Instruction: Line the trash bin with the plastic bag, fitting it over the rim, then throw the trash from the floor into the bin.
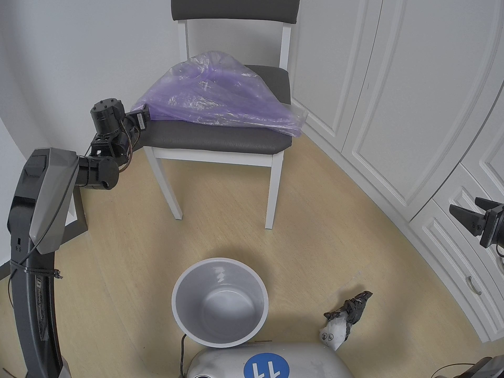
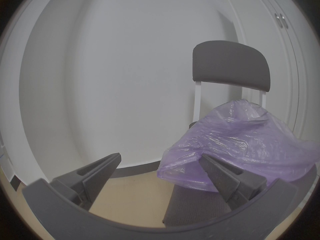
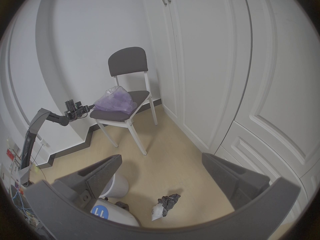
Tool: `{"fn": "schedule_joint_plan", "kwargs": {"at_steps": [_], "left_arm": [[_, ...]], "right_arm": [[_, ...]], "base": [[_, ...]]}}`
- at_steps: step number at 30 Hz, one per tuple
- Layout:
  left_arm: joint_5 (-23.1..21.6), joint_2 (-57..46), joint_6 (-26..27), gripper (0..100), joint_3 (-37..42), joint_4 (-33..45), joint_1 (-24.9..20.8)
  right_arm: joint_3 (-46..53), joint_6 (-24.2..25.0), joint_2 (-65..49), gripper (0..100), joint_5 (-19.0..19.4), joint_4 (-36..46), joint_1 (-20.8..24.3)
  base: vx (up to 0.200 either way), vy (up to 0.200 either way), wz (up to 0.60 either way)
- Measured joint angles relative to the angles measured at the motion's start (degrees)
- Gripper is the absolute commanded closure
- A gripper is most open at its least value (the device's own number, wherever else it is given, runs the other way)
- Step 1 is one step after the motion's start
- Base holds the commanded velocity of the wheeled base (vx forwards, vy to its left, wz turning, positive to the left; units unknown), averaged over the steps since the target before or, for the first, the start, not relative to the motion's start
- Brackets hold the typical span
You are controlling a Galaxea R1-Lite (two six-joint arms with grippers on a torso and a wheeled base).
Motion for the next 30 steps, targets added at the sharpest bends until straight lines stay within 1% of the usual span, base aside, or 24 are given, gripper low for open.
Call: {"fn": "schedule_joint_plan", "kwargs": {"at_steps": [2,3,12,17,21,26,29,30], "left_arm": [[-0.1,1.11,-0.02,0,-0.71,-1.43,-0.13],[-0.18,1.63,-0.04,100,-1.04,-2.16,-0.16],[-0.29,3.61,-1.56,100,-2.58,-4.49,-0.27],[-0.16,3.47,-1.62,100,-1.1,-6.97,-0.33],[-0.95,2.45,-1.4,100,3.4,-9.22,-0.57],[-4.49,-0.27,-1.1,100,11.58,-12.81,-0.96],[-5.74,-2.15,-0.33,100,15.88,-14.04,-1.12],[-6.05,-2.8,0.24,0,17.18,-14.35,-1.15]], "right_arm": [[0.0,0.0,-0.11,0,0.04,-0.07,0.0],[0.0,0.0,-0.16,0,0.06,-0.11,-0.02],[0.06,-0.05,-0.57,0,0.11,-0.27,-0.02],[0.06,-0.07,-0.79,0,0.11,-0.27,-0.05],[0.09,-0.1,-0.9,0,0.09,-0.27,-0.05],[0.13,-0.1,-1.1,0,0.11,-0.23,-0.02],[0.13,-0.11,-1.23,0,0.09,-0.18,-0.02],[0.13,-0.1,-1.29,0,0.11,-0.16,-0.02]], "base": [[0.0,0.0,0.0],[0.0,0.0,0.0],[0.0,0.0,0.0],[0.0,0.0,0.0],[0.0,0.0,0.0],[0.0,0.0,0.0],[0.0,0.0,0.0],[0.0,0.0,0.0]]}}
